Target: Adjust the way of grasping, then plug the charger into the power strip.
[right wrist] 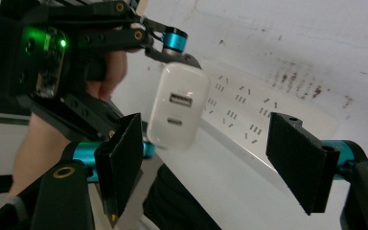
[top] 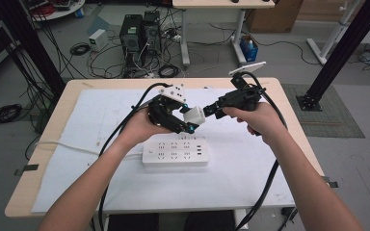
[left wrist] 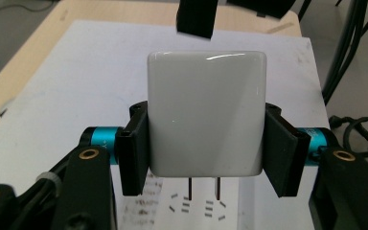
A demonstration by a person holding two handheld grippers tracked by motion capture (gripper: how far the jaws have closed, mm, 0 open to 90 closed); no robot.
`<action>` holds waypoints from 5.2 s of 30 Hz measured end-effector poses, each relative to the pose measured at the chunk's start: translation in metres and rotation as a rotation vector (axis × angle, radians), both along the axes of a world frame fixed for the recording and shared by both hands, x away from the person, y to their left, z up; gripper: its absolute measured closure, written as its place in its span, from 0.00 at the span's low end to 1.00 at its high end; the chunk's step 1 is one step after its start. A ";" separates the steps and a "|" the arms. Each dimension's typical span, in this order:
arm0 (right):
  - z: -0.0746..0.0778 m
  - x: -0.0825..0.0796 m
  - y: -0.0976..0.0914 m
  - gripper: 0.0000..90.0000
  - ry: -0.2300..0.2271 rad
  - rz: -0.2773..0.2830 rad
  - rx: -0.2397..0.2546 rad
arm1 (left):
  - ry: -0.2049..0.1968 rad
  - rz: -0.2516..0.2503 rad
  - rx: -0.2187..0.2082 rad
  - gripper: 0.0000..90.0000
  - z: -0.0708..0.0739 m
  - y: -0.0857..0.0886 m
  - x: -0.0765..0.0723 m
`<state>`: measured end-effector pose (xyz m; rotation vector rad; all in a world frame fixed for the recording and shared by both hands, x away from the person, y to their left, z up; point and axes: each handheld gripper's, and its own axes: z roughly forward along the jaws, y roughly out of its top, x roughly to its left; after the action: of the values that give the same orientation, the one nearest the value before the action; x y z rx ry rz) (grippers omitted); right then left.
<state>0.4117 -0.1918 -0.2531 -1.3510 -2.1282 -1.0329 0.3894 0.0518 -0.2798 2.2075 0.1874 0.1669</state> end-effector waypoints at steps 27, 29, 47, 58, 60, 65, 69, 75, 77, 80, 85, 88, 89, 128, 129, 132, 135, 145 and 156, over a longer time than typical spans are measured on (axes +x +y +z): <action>-0.019 0.008 0.027 0.69 0.042 0.052 0.017 | -0.185 0.051 0.144 0.30 -0.007 -0.018 -0.011; -0.015 0.010 0.021 0.69 0.011 0.045 0.015 | -0.171 0.068 0.178 0.25 -0.008 -0.014 -0.010; -0.030 0.010 0.093 0.69 -0.271 0.441 -0.508 | 0.190 0.399 0.444 0.19 -0.017 0.121 -0.011; -0.037 0.004 0.105 0.69 -0.333 0.539 -0.635 | 0.248 0.514 0.494 0.19 -0.025 0.160 -0.009; -0.036 0.003 0.104 0.69 -0.342 0.554 -0.638 | 0.242 0.513 0.502 0.20 -0.025 0.161 -0.008; -0.038 0.003 0.104 0.69 -0.347 0.592 -0.655 | 0.238 0.506 0.494 0.19 -0.023 0.158 -0.008; -0.042 0.004 0.109 0.69 -0.351 0.622 -0.662 | 0.240 0.493 0.488 0.19 -0.024 0.156 -0.011; -0.061 0.005 0.129 0.69 -0.389 0.745 -0.716 | 0.247 0.495 0.478 0.19 -0.026 0.154 -0.014; -0.070 0.006 0.135 0.69 -0.394 0.795 -0.731 | 0.246 0.488 0.486 0.19 -0.026 0.156 -0.014; -0.082 0.008 0.144 0.69 -0.413 0.852 -0.774 | 0.243 0.480 0.492 0.20 -0.027 0.156 -0.017; -0.092 0.009 0.151 0.69 -0.415 0.910 -0.782 | 0.240 0.476 0.489 0.19 -0.030 0.157 -0.021; -0.098 0.011 0.153 0.69 -0.428 0.946 -0.797 | 0.241 0.486 0.481 0.20 -0.031 0.159 -0.021; -0.097 0.012 0.153 0.69 -0.427 0.948 -0.791 | 0.241 0.486 0.485 0.19 -0.032 0.159 -0.022; -0.118 0.018 0.143 0.63 -0.479 0.996 -0.666 | 0.269 0.467 0.477 0.19 -0.048 0.149 -0.022; -0.118 0.021 0.143 0.46 -0.447 0.968 -0.660 | 0.263 0.461 0.487 0.19 -0.048 0.149 -0.021; -0.102 0.024 0.132 0.34 -0.377 0.822 -0.566 | 0.262 0.474 0.479 0.19 -0.047 0.152 -0.019; -0.078 0.025 0.108 0.25 -0.366 0.665 -0.533 | 0.250 0.490 0.501 0.19 -0.045 0.154 -0.013; -0.044 0.020 -0.005 0.24 -0.229 0.058 -0.718 | 0.233 0.546 0.503 0.15 -0.033 0.158 0.005; -0.043 0.011 -0.049 0.24 -0.205 -0.056 -0.726 | 0.231 0.555 0.512 0.15 -0.028 0.156 0.013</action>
<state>0.4230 -0.2413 -0.2961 -1.6667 -2.7862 -0.4198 0.4019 0.2079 -0.3077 2.6258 0.9806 0.2876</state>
